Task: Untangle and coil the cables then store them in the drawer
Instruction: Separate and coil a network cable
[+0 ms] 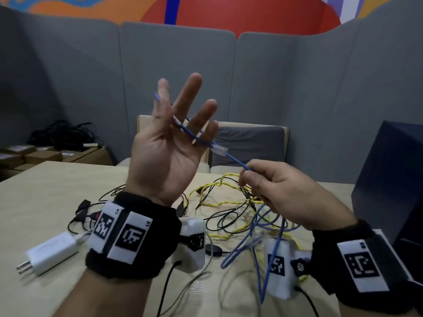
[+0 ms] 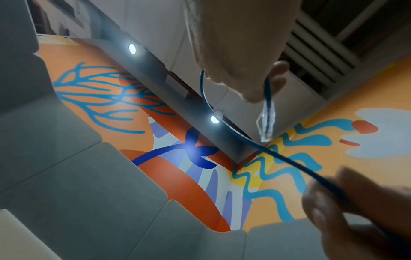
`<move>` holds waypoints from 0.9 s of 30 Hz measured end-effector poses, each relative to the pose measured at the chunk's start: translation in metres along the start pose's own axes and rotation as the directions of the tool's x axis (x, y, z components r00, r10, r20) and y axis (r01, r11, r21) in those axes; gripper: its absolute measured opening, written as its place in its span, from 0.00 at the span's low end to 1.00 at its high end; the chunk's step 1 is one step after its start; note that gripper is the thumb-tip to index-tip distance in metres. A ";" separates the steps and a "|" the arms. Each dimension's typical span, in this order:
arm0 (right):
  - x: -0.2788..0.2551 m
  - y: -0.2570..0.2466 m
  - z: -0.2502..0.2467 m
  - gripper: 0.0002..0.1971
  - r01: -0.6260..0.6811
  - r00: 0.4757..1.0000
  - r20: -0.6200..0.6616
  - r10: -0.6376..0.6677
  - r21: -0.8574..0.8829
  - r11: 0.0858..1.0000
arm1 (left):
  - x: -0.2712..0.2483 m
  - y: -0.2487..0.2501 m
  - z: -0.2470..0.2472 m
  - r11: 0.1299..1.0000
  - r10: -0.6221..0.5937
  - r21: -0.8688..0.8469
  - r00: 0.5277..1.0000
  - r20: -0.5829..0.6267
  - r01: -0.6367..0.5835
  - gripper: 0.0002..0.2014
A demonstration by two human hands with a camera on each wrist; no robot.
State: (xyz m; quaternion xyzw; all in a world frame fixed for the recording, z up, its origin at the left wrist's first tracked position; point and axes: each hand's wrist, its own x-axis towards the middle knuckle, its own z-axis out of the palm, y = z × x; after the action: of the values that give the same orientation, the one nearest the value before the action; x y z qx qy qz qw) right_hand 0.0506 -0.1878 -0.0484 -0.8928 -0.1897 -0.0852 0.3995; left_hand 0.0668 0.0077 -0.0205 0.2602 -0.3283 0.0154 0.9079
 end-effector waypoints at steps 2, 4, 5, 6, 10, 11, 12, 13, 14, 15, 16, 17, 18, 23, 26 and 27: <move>-0.002 -0.002 -0.001 0.12 -0.013 1.000 0.003 0.013 -0.070 0.997 | 0.002 -0.003 0.002 0.998 0.019 0.064 0.999 -0.049 -0.016 0.21; -0.004 -0.007 -0.001 0.12 -0.009 1.000 0.022 0.012 -0.141 0.990 | 0.005 -0.005 0.001 0.991 0.069 0.125 0.989 -0.130 -0.053 0.22; -0.006 -0.011 -0.001 0.11 0.002 0.999 0.043 0.005 -0.169 0.986 | 0.007 -0.006 0.000 0.990 0.092 0.125 0.982 -0.166 -0.072 0.22; -0.008 -0.015 -0.002 0.11 0.010 0.998 0.064 0.002 -0.194 0.981 | 0.008 -0.007 -0.001 0.990 0.108 0.106 0.975 -0.196 -0.088 0.22; -0.016 -0.030 -0.003 0.10 0.052 0.991 0.135 -0.019 -0.246 0.968 | 0.010 -0.007 -0.007 0.993 0.116 0.035 0.965 -0.234 -0.111 0.20; -0.017 -0.032 -0.004 0.11 0.068 0.993 0.107 -0.044 -0.238 0.969 | 0.011 -0.007 -0.009 0.994 0.110 0.051 0.966 -0.234 -0.101 0.19; -0.017 -0.032 -0.007 0.13 0.085 0.996 0.052 -0.075 -0.233 0.969 | 0.010 -0.007 -0.011 0.993 0.103 0.075 0.966 -0.238 -0.088 0.18; -0.018 -0.033 -0.010 0.14 0.096 0.995 -0.005 -0.100 -0.237 0.967 | 0.010 -0.007 -0.012 0.992 0.095 0.101 0.964 -0.246 -0.072 0.18; -0.019 -0.034 -0.012 0.14 0.105 0.992 -0.040 -0.118 -0.244 0.964 | 0.010 -0.008 -0.013 0.991 0.084 0.118 0.964 -0.251 -0.056 0.18; -0.021 -0.036 -0.013 0.14 0.116 0.990 -0.053 -0.133 -0.247 0.962 | 0.009 -0.008 -0.014 0.990 0.075 0.138 0.965 -0.251 -0.041 0.18; -0.023 -0.037 -0.014 0.14 0.132 0.986 -0.064 -0.151 -0.242 0.961 | 0.009 -0.008 -0.014 0.987 0.067 0.160 0.967 -0.246 -0.028 0.18; -0.025 -0.039 -0.015 0.13 0.149 0.981 -0.087 -0.173 -0.231 0.962 | 0.009 -0.009 -0.014 0.981 0.061 0.196 0.969 -0.241 -0.013 0.18; -0.026 -0.040 -0.016 0.11 0.162 0.974 -0.121 -0.192 -0.223 0.961 | 0.008 -0.009 -0.014 0.971 0.053 0.237 0.970 -0.238 0.005 0.18; -0.025 -0.041 -0.018 0.08 0.234 0.927 -0.250 -0.279 -0.194 0.953 | 0.007 -0.011 -0.013 0.919 0.006 0.385 0.973 -0.229 0.085 0.17; -0.024 -0.041 -0.016 0.10 0.276 0.910 -0.268 -0.315 -0.174 0.945 | 0.005 -0.016 -0.011 0.892 -0.016 0.441 0.980 -0.196 0.102 0.15; -0.024 -0.041 -0.016 0.10 0.283 0.910 -0.258 -0.323 -0.181 0.942 | 0.004 -0.018 -0.008 0.878 -0.008 0.470 0.985 -0.175 0.090 0.15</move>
State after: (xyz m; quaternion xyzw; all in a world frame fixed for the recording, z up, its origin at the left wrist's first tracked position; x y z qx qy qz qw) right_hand 0.0116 -0.1813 -0.0173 -0.8565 -0.2604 -0.2866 0.3413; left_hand 0.0782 -0.0047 -0.0323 0.4811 -0.2303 0.0943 0.8406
